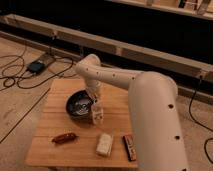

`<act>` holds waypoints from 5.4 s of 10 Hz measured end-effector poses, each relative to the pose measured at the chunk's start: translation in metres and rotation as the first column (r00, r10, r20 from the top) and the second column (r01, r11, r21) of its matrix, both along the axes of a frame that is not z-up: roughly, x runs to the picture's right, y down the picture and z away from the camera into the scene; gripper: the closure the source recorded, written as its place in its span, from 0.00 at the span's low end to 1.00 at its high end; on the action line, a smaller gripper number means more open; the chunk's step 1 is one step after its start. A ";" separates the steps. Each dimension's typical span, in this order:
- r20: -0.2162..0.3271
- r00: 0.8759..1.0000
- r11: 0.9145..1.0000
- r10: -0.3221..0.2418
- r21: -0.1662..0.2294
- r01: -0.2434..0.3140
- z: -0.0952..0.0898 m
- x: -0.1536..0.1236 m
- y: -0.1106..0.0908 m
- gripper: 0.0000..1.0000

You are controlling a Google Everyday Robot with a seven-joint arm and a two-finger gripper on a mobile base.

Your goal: Drag the ceramic bowl in a circle

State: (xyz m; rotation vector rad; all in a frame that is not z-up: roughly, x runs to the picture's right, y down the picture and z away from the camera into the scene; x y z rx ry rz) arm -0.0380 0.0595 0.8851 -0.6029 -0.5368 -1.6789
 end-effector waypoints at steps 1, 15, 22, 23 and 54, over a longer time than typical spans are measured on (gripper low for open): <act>-0.038 0.999 1.000 0.019 0.016 -0.019 0.007 0.014 -0.011 1.00; 0.148 0.987 0.993 -0.061 0.113 0.045 0.032 -0.134 -0.078 1.00; 0.195 0.978 0.996 -0.070 -0.045 0.080 -0.025 -0.086 0.016 1.00; 0.157 0.985 0.995 -0.076 -0.052 0.085 -0.021 -0.066 0.021 1.00; 0.155 0.987 0.998 0.039 -0.064 -0.029 0.017 -0.067 -0.008 0.72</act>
